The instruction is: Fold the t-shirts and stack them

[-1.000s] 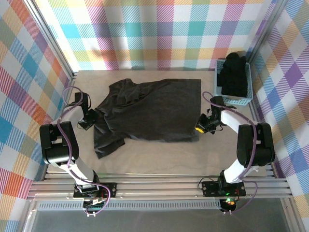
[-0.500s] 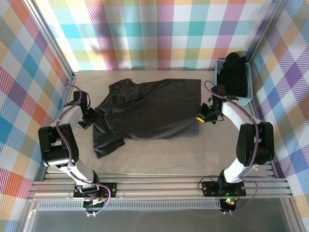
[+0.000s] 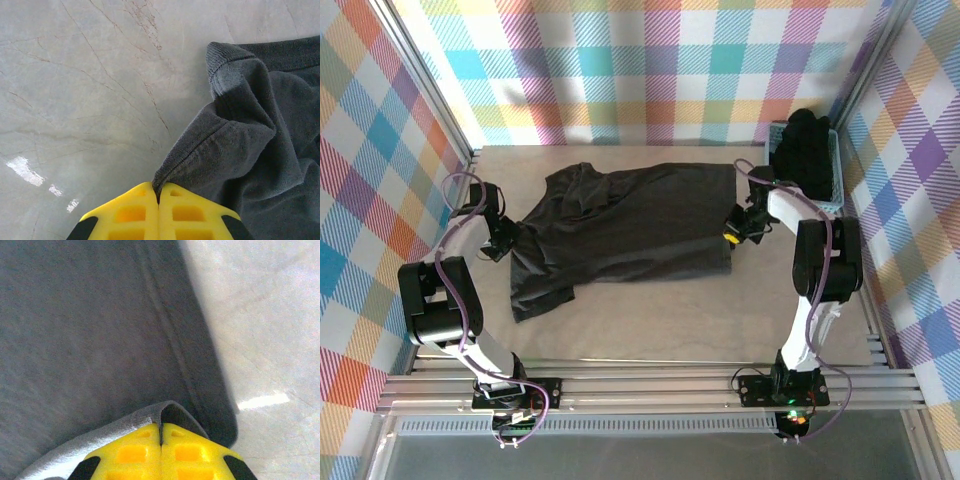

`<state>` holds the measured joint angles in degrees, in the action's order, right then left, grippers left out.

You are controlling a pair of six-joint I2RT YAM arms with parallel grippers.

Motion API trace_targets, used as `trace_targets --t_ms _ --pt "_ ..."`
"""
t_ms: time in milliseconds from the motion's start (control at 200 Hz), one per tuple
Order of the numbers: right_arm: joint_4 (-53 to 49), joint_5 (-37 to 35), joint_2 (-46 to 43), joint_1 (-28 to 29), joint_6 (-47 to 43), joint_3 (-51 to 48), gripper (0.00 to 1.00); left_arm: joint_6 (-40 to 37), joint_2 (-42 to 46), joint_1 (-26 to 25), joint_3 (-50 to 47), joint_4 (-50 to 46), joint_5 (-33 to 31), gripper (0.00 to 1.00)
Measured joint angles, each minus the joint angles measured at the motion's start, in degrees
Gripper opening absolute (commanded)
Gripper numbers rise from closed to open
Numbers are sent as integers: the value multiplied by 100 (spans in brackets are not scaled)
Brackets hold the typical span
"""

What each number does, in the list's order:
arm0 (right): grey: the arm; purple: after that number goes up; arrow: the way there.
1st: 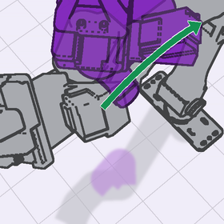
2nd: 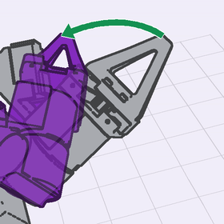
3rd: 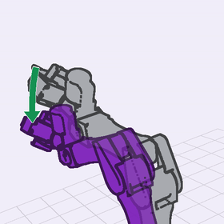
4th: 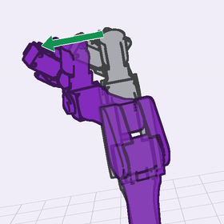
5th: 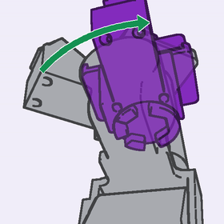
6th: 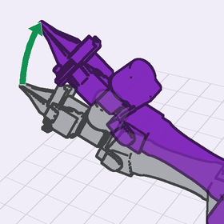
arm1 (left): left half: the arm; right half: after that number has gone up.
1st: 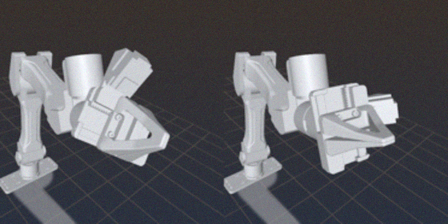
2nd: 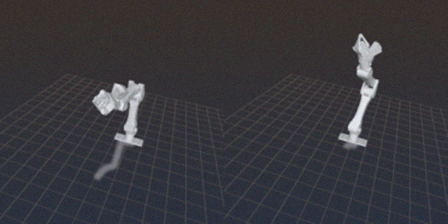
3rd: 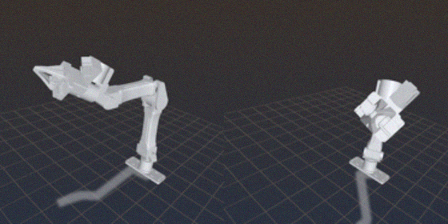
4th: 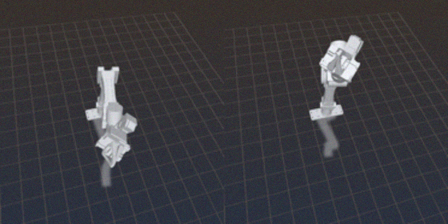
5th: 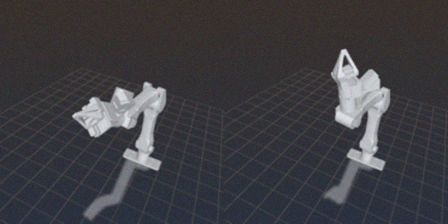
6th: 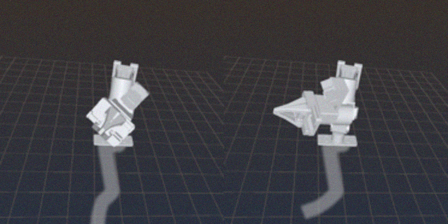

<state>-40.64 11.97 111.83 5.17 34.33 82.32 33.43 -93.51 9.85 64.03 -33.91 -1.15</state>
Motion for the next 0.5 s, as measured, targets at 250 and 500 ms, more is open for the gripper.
trace_targets --t_ms 250,500 --pt "-125 0 2 0 96 579 0 24 0 0 0 -28 -35 0" --pt "-374 -15 282 4 122 1244 0 92 0 0 0 -26 -68 0"
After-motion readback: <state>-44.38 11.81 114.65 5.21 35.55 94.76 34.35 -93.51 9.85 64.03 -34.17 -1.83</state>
